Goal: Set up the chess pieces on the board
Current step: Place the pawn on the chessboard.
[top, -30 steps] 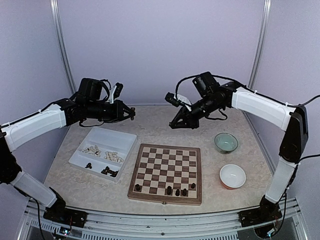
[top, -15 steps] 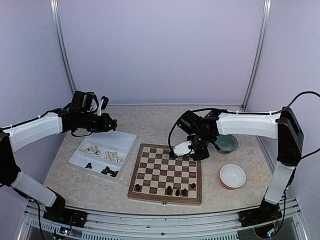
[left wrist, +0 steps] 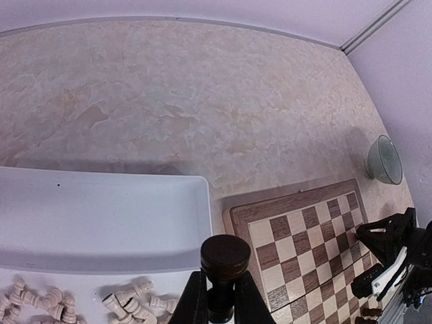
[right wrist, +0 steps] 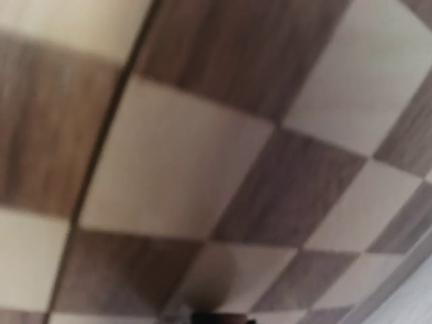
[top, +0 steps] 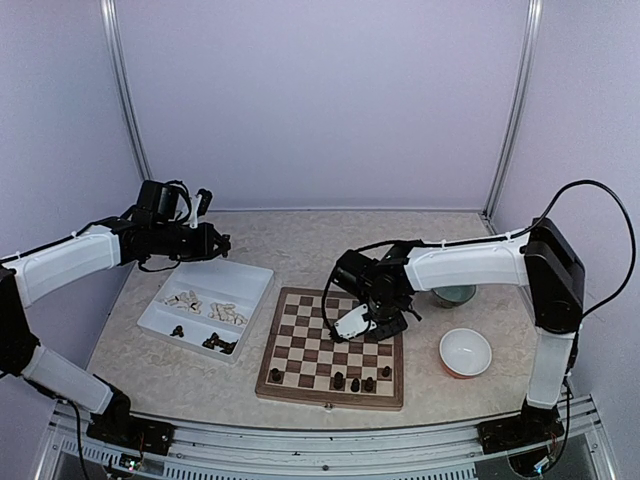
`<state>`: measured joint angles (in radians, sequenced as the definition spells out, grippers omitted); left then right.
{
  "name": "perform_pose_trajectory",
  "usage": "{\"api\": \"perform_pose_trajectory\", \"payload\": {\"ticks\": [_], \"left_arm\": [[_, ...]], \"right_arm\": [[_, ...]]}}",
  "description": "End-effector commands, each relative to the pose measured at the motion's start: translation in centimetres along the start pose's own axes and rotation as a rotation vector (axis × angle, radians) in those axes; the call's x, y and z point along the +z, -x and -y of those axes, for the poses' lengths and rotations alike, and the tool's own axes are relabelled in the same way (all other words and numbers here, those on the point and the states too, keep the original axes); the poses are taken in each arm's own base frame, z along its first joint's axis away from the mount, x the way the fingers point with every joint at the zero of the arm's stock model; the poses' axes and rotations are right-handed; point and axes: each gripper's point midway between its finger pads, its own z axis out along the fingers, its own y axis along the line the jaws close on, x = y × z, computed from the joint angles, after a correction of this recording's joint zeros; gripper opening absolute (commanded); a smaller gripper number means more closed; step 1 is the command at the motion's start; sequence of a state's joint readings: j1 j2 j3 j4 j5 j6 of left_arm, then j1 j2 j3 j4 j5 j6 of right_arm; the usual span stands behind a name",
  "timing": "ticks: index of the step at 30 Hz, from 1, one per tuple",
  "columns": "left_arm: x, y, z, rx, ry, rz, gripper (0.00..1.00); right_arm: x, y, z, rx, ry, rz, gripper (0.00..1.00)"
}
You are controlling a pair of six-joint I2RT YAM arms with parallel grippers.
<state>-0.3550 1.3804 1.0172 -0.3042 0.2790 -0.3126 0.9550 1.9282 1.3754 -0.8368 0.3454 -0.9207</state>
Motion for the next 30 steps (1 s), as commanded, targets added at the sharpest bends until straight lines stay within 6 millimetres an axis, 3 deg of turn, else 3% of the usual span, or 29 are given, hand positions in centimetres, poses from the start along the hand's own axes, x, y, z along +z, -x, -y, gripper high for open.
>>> {"api": "perform_pose_trajectory", "payload": {"ticks": [1, 5, 12, 19, 23, 30], "left_arm": [[-0.8, 0.9, 0.6, 0.023, -0.021, 0.041, 0.09], [-0.7, 0.8, 0.6, 0.023, -0.022, 0.036, 0.09], [-0.2, 0.5, 0.4, 0.017, -0.023, 0.018, 0.10], [0.1, 0.2, 0.4, 0.015, -0.031, 0.004, 0.10], [0.2, 0.1, 0.4, 0.014, -0.033, 0.001, 0.12], [0.4, -0.1, 0.5, 0.010, -0.042, -0.010, 0.12]], "right_arm": [[0.3, 1.1, -0.4, -0.021, 0.010, 0.004, 0.24], [-0.9, 1.8, 0.1, 0.006, 0.008, 0.052, 0.36], [-2.8, 2.5, 0.3, 0.061, 0.038, 0.142, 0.41], [-7.1, 2.8, 3.4, 0.274, 0.164, 0.434, 0.49], [-7.0, 1.6, 4.4, 0.394, 0.213, 0.526, 0.50], [-6.2, 1.0, 3.4, 0.490, 0.287, 0.604, 0.51]]}}
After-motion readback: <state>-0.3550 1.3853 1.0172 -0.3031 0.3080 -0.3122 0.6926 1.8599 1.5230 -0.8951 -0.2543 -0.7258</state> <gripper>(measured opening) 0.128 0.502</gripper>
